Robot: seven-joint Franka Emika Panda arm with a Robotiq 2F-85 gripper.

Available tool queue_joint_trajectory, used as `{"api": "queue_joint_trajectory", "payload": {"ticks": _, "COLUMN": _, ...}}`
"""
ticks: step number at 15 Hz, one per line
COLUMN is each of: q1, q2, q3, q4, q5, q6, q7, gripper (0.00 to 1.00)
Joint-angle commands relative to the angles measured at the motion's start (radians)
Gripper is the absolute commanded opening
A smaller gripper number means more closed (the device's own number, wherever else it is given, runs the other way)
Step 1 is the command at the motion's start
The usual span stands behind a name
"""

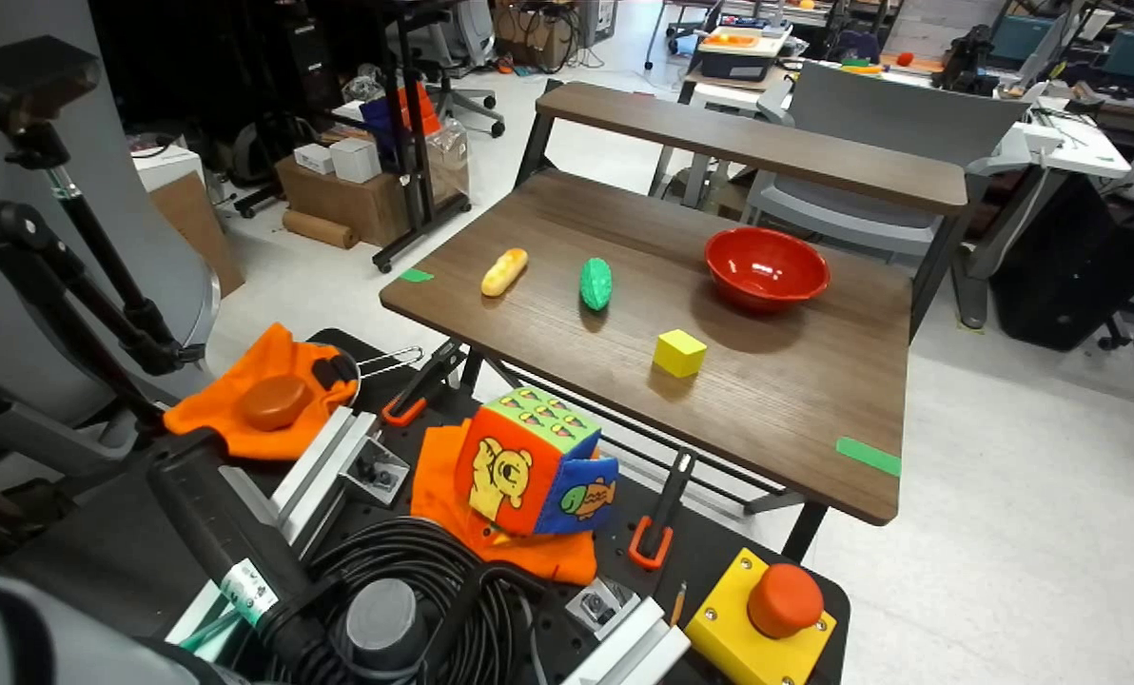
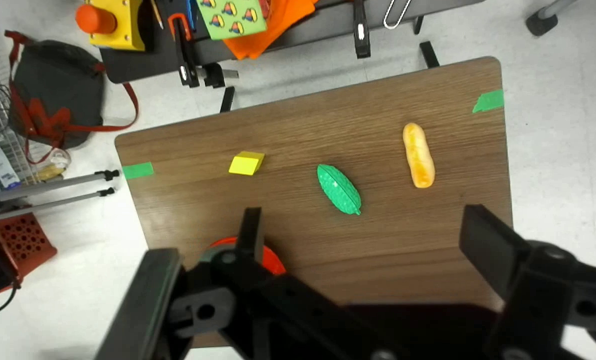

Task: Move the green object to the left

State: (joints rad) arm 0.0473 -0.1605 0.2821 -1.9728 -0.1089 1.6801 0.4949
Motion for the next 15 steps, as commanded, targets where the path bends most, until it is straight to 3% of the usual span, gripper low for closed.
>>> {"api": "queue_joint_trajectory", "payload": {"ticks": 1, "q1": 0.023, "q2": 0.1, "q3": -0.042, "q4": -0.019, "q5": -0.055, "q6": 0.147, "q7": -0.045, "gripper": 1.0}}
{"api": "queue_joint_trajectory", "payload": {"ticks": 8, "q1": 0.05, "q2": 0.392, "q3": -0.118, "q4": 0.014, "q5": -0.167, "q6": 0.453, "q7": -0.125, "gripper": 1.0}}
{"api": "queue_joint_trajectory", "payload": {"ticks": 15, "q1": 0.102, "q2": 0.659, "q3": -0.191, "q4": 0.117, "q5": -0.22, "q6": 0.536, "q7": -0.313, "gripper": 1.0}}
